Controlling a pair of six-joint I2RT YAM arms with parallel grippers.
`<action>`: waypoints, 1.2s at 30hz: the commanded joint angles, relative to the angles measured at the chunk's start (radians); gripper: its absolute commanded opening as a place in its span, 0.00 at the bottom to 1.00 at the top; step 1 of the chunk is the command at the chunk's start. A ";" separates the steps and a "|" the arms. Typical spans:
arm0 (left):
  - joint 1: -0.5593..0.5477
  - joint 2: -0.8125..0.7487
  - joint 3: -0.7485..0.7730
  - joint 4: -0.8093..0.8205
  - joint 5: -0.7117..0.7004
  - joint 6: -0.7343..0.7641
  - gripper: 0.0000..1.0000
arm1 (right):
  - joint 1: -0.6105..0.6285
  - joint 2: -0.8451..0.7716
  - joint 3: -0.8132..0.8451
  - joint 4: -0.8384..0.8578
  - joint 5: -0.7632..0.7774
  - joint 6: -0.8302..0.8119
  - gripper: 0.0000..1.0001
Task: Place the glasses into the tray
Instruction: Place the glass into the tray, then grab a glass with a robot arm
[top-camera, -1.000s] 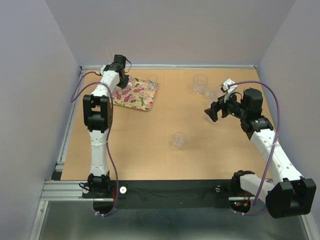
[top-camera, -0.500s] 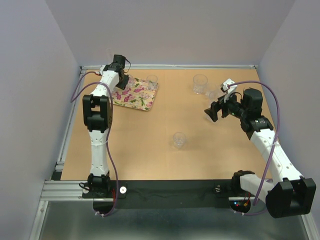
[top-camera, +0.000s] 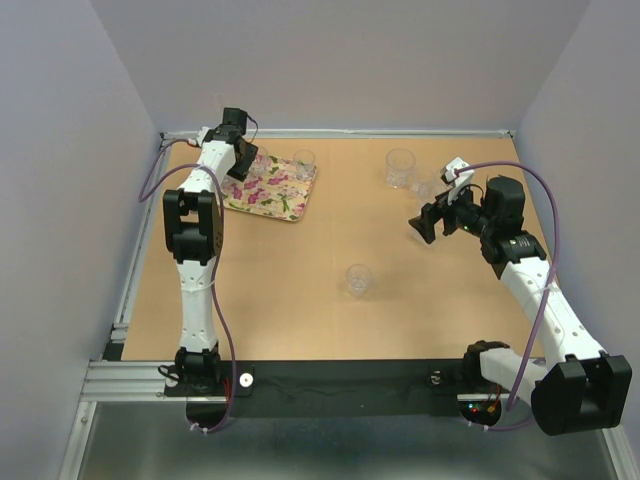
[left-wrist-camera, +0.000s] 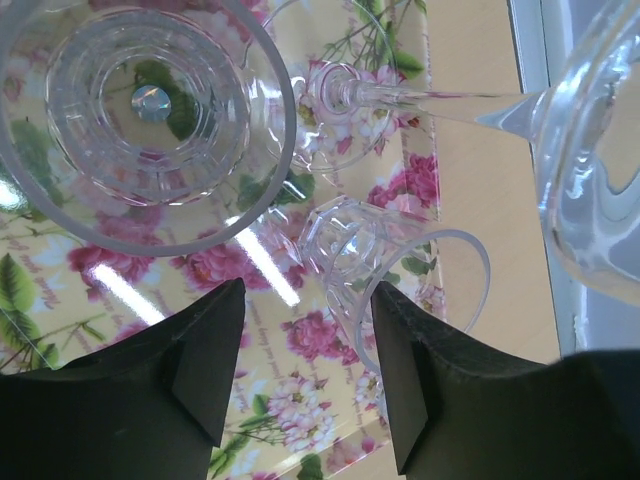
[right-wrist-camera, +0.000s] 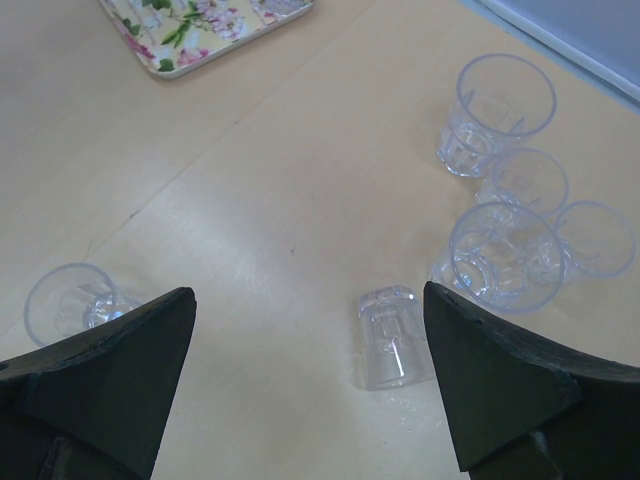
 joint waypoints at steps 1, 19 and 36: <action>0.009 -0.048 0.018 0.031 0.005 0.033 0.65 | -0.009 -0.003 -0.008 0.052 0.004 -0.011 1.00; 0.009 -0.183 -0.151 0.160 0.066 0.092 0.65 | -0.015 -0.010 -0.011 0.052 -0.002 -0.013 1.00; 0.023 -0.426 -0.434 0.276 0.137 0.231 0.64 | -0.025 -0.014 -0.016 0.052 -0.011 -0.019 1.00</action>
